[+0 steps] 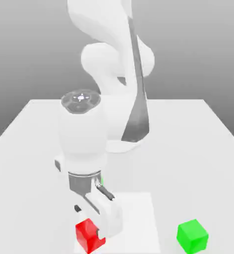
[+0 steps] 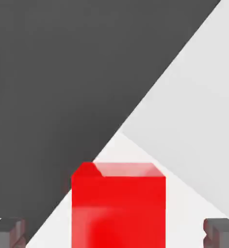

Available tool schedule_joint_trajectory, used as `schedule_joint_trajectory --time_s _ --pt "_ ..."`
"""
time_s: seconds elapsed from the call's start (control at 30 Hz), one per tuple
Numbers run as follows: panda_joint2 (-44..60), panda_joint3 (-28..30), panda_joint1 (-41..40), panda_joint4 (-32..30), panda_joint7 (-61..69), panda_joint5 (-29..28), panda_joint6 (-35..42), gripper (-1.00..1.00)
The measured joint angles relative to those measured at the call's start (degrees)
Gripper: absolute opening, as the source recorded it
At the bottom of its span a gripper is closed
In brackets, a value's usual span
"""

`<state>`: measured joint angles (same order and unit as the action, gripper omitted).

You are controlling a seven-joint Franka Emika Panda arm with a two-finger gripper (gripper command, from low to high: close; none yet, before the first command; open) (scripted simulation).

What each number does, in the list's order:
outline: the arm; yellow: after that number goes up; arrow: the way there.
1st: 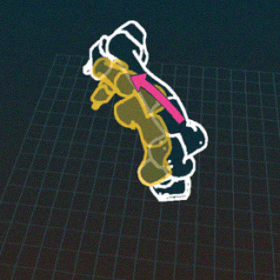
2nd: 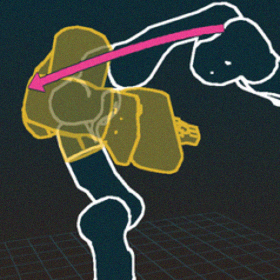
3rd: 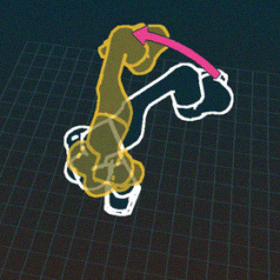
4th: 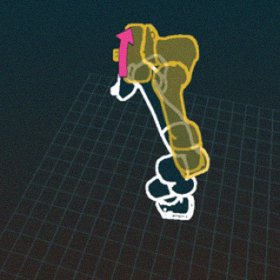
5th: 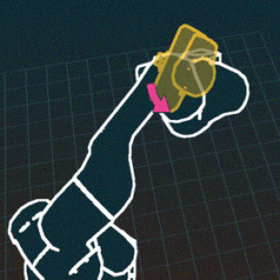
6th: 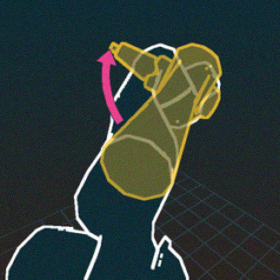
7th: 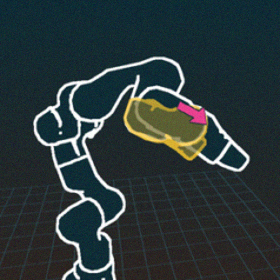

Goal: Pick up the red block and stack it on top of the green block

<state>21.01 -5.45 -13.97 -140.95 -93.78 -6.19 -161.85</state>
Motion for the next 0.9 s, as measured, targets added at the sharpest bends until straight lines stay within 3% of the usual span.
schedule_joint_trajectory --time_s 0.23,0.4,0.67,0.8,0.83,0.9 --pt "0.4 0.1 0.1 0.1 -0.1 -0.1 -0.4 -1.0" --pt "-8.2 -1.8 -0.7 -1.2 1.9 2.5 6.9 -1.0" --pt "-10.2 -13.4 10.8 2.1 4.3 -0.3 12.8 -1.0" --pt "-2.8 -11.9 15.8 3.7 0.9 -6.1 7.5 -1.0" --pt "-1.8 -11.4 16.3 3.8 0.4 -6.9 6.7 1.0" --pt "-1.8 -11.4 16.3 3.8 0.4 -6.9 6.7 1.0"
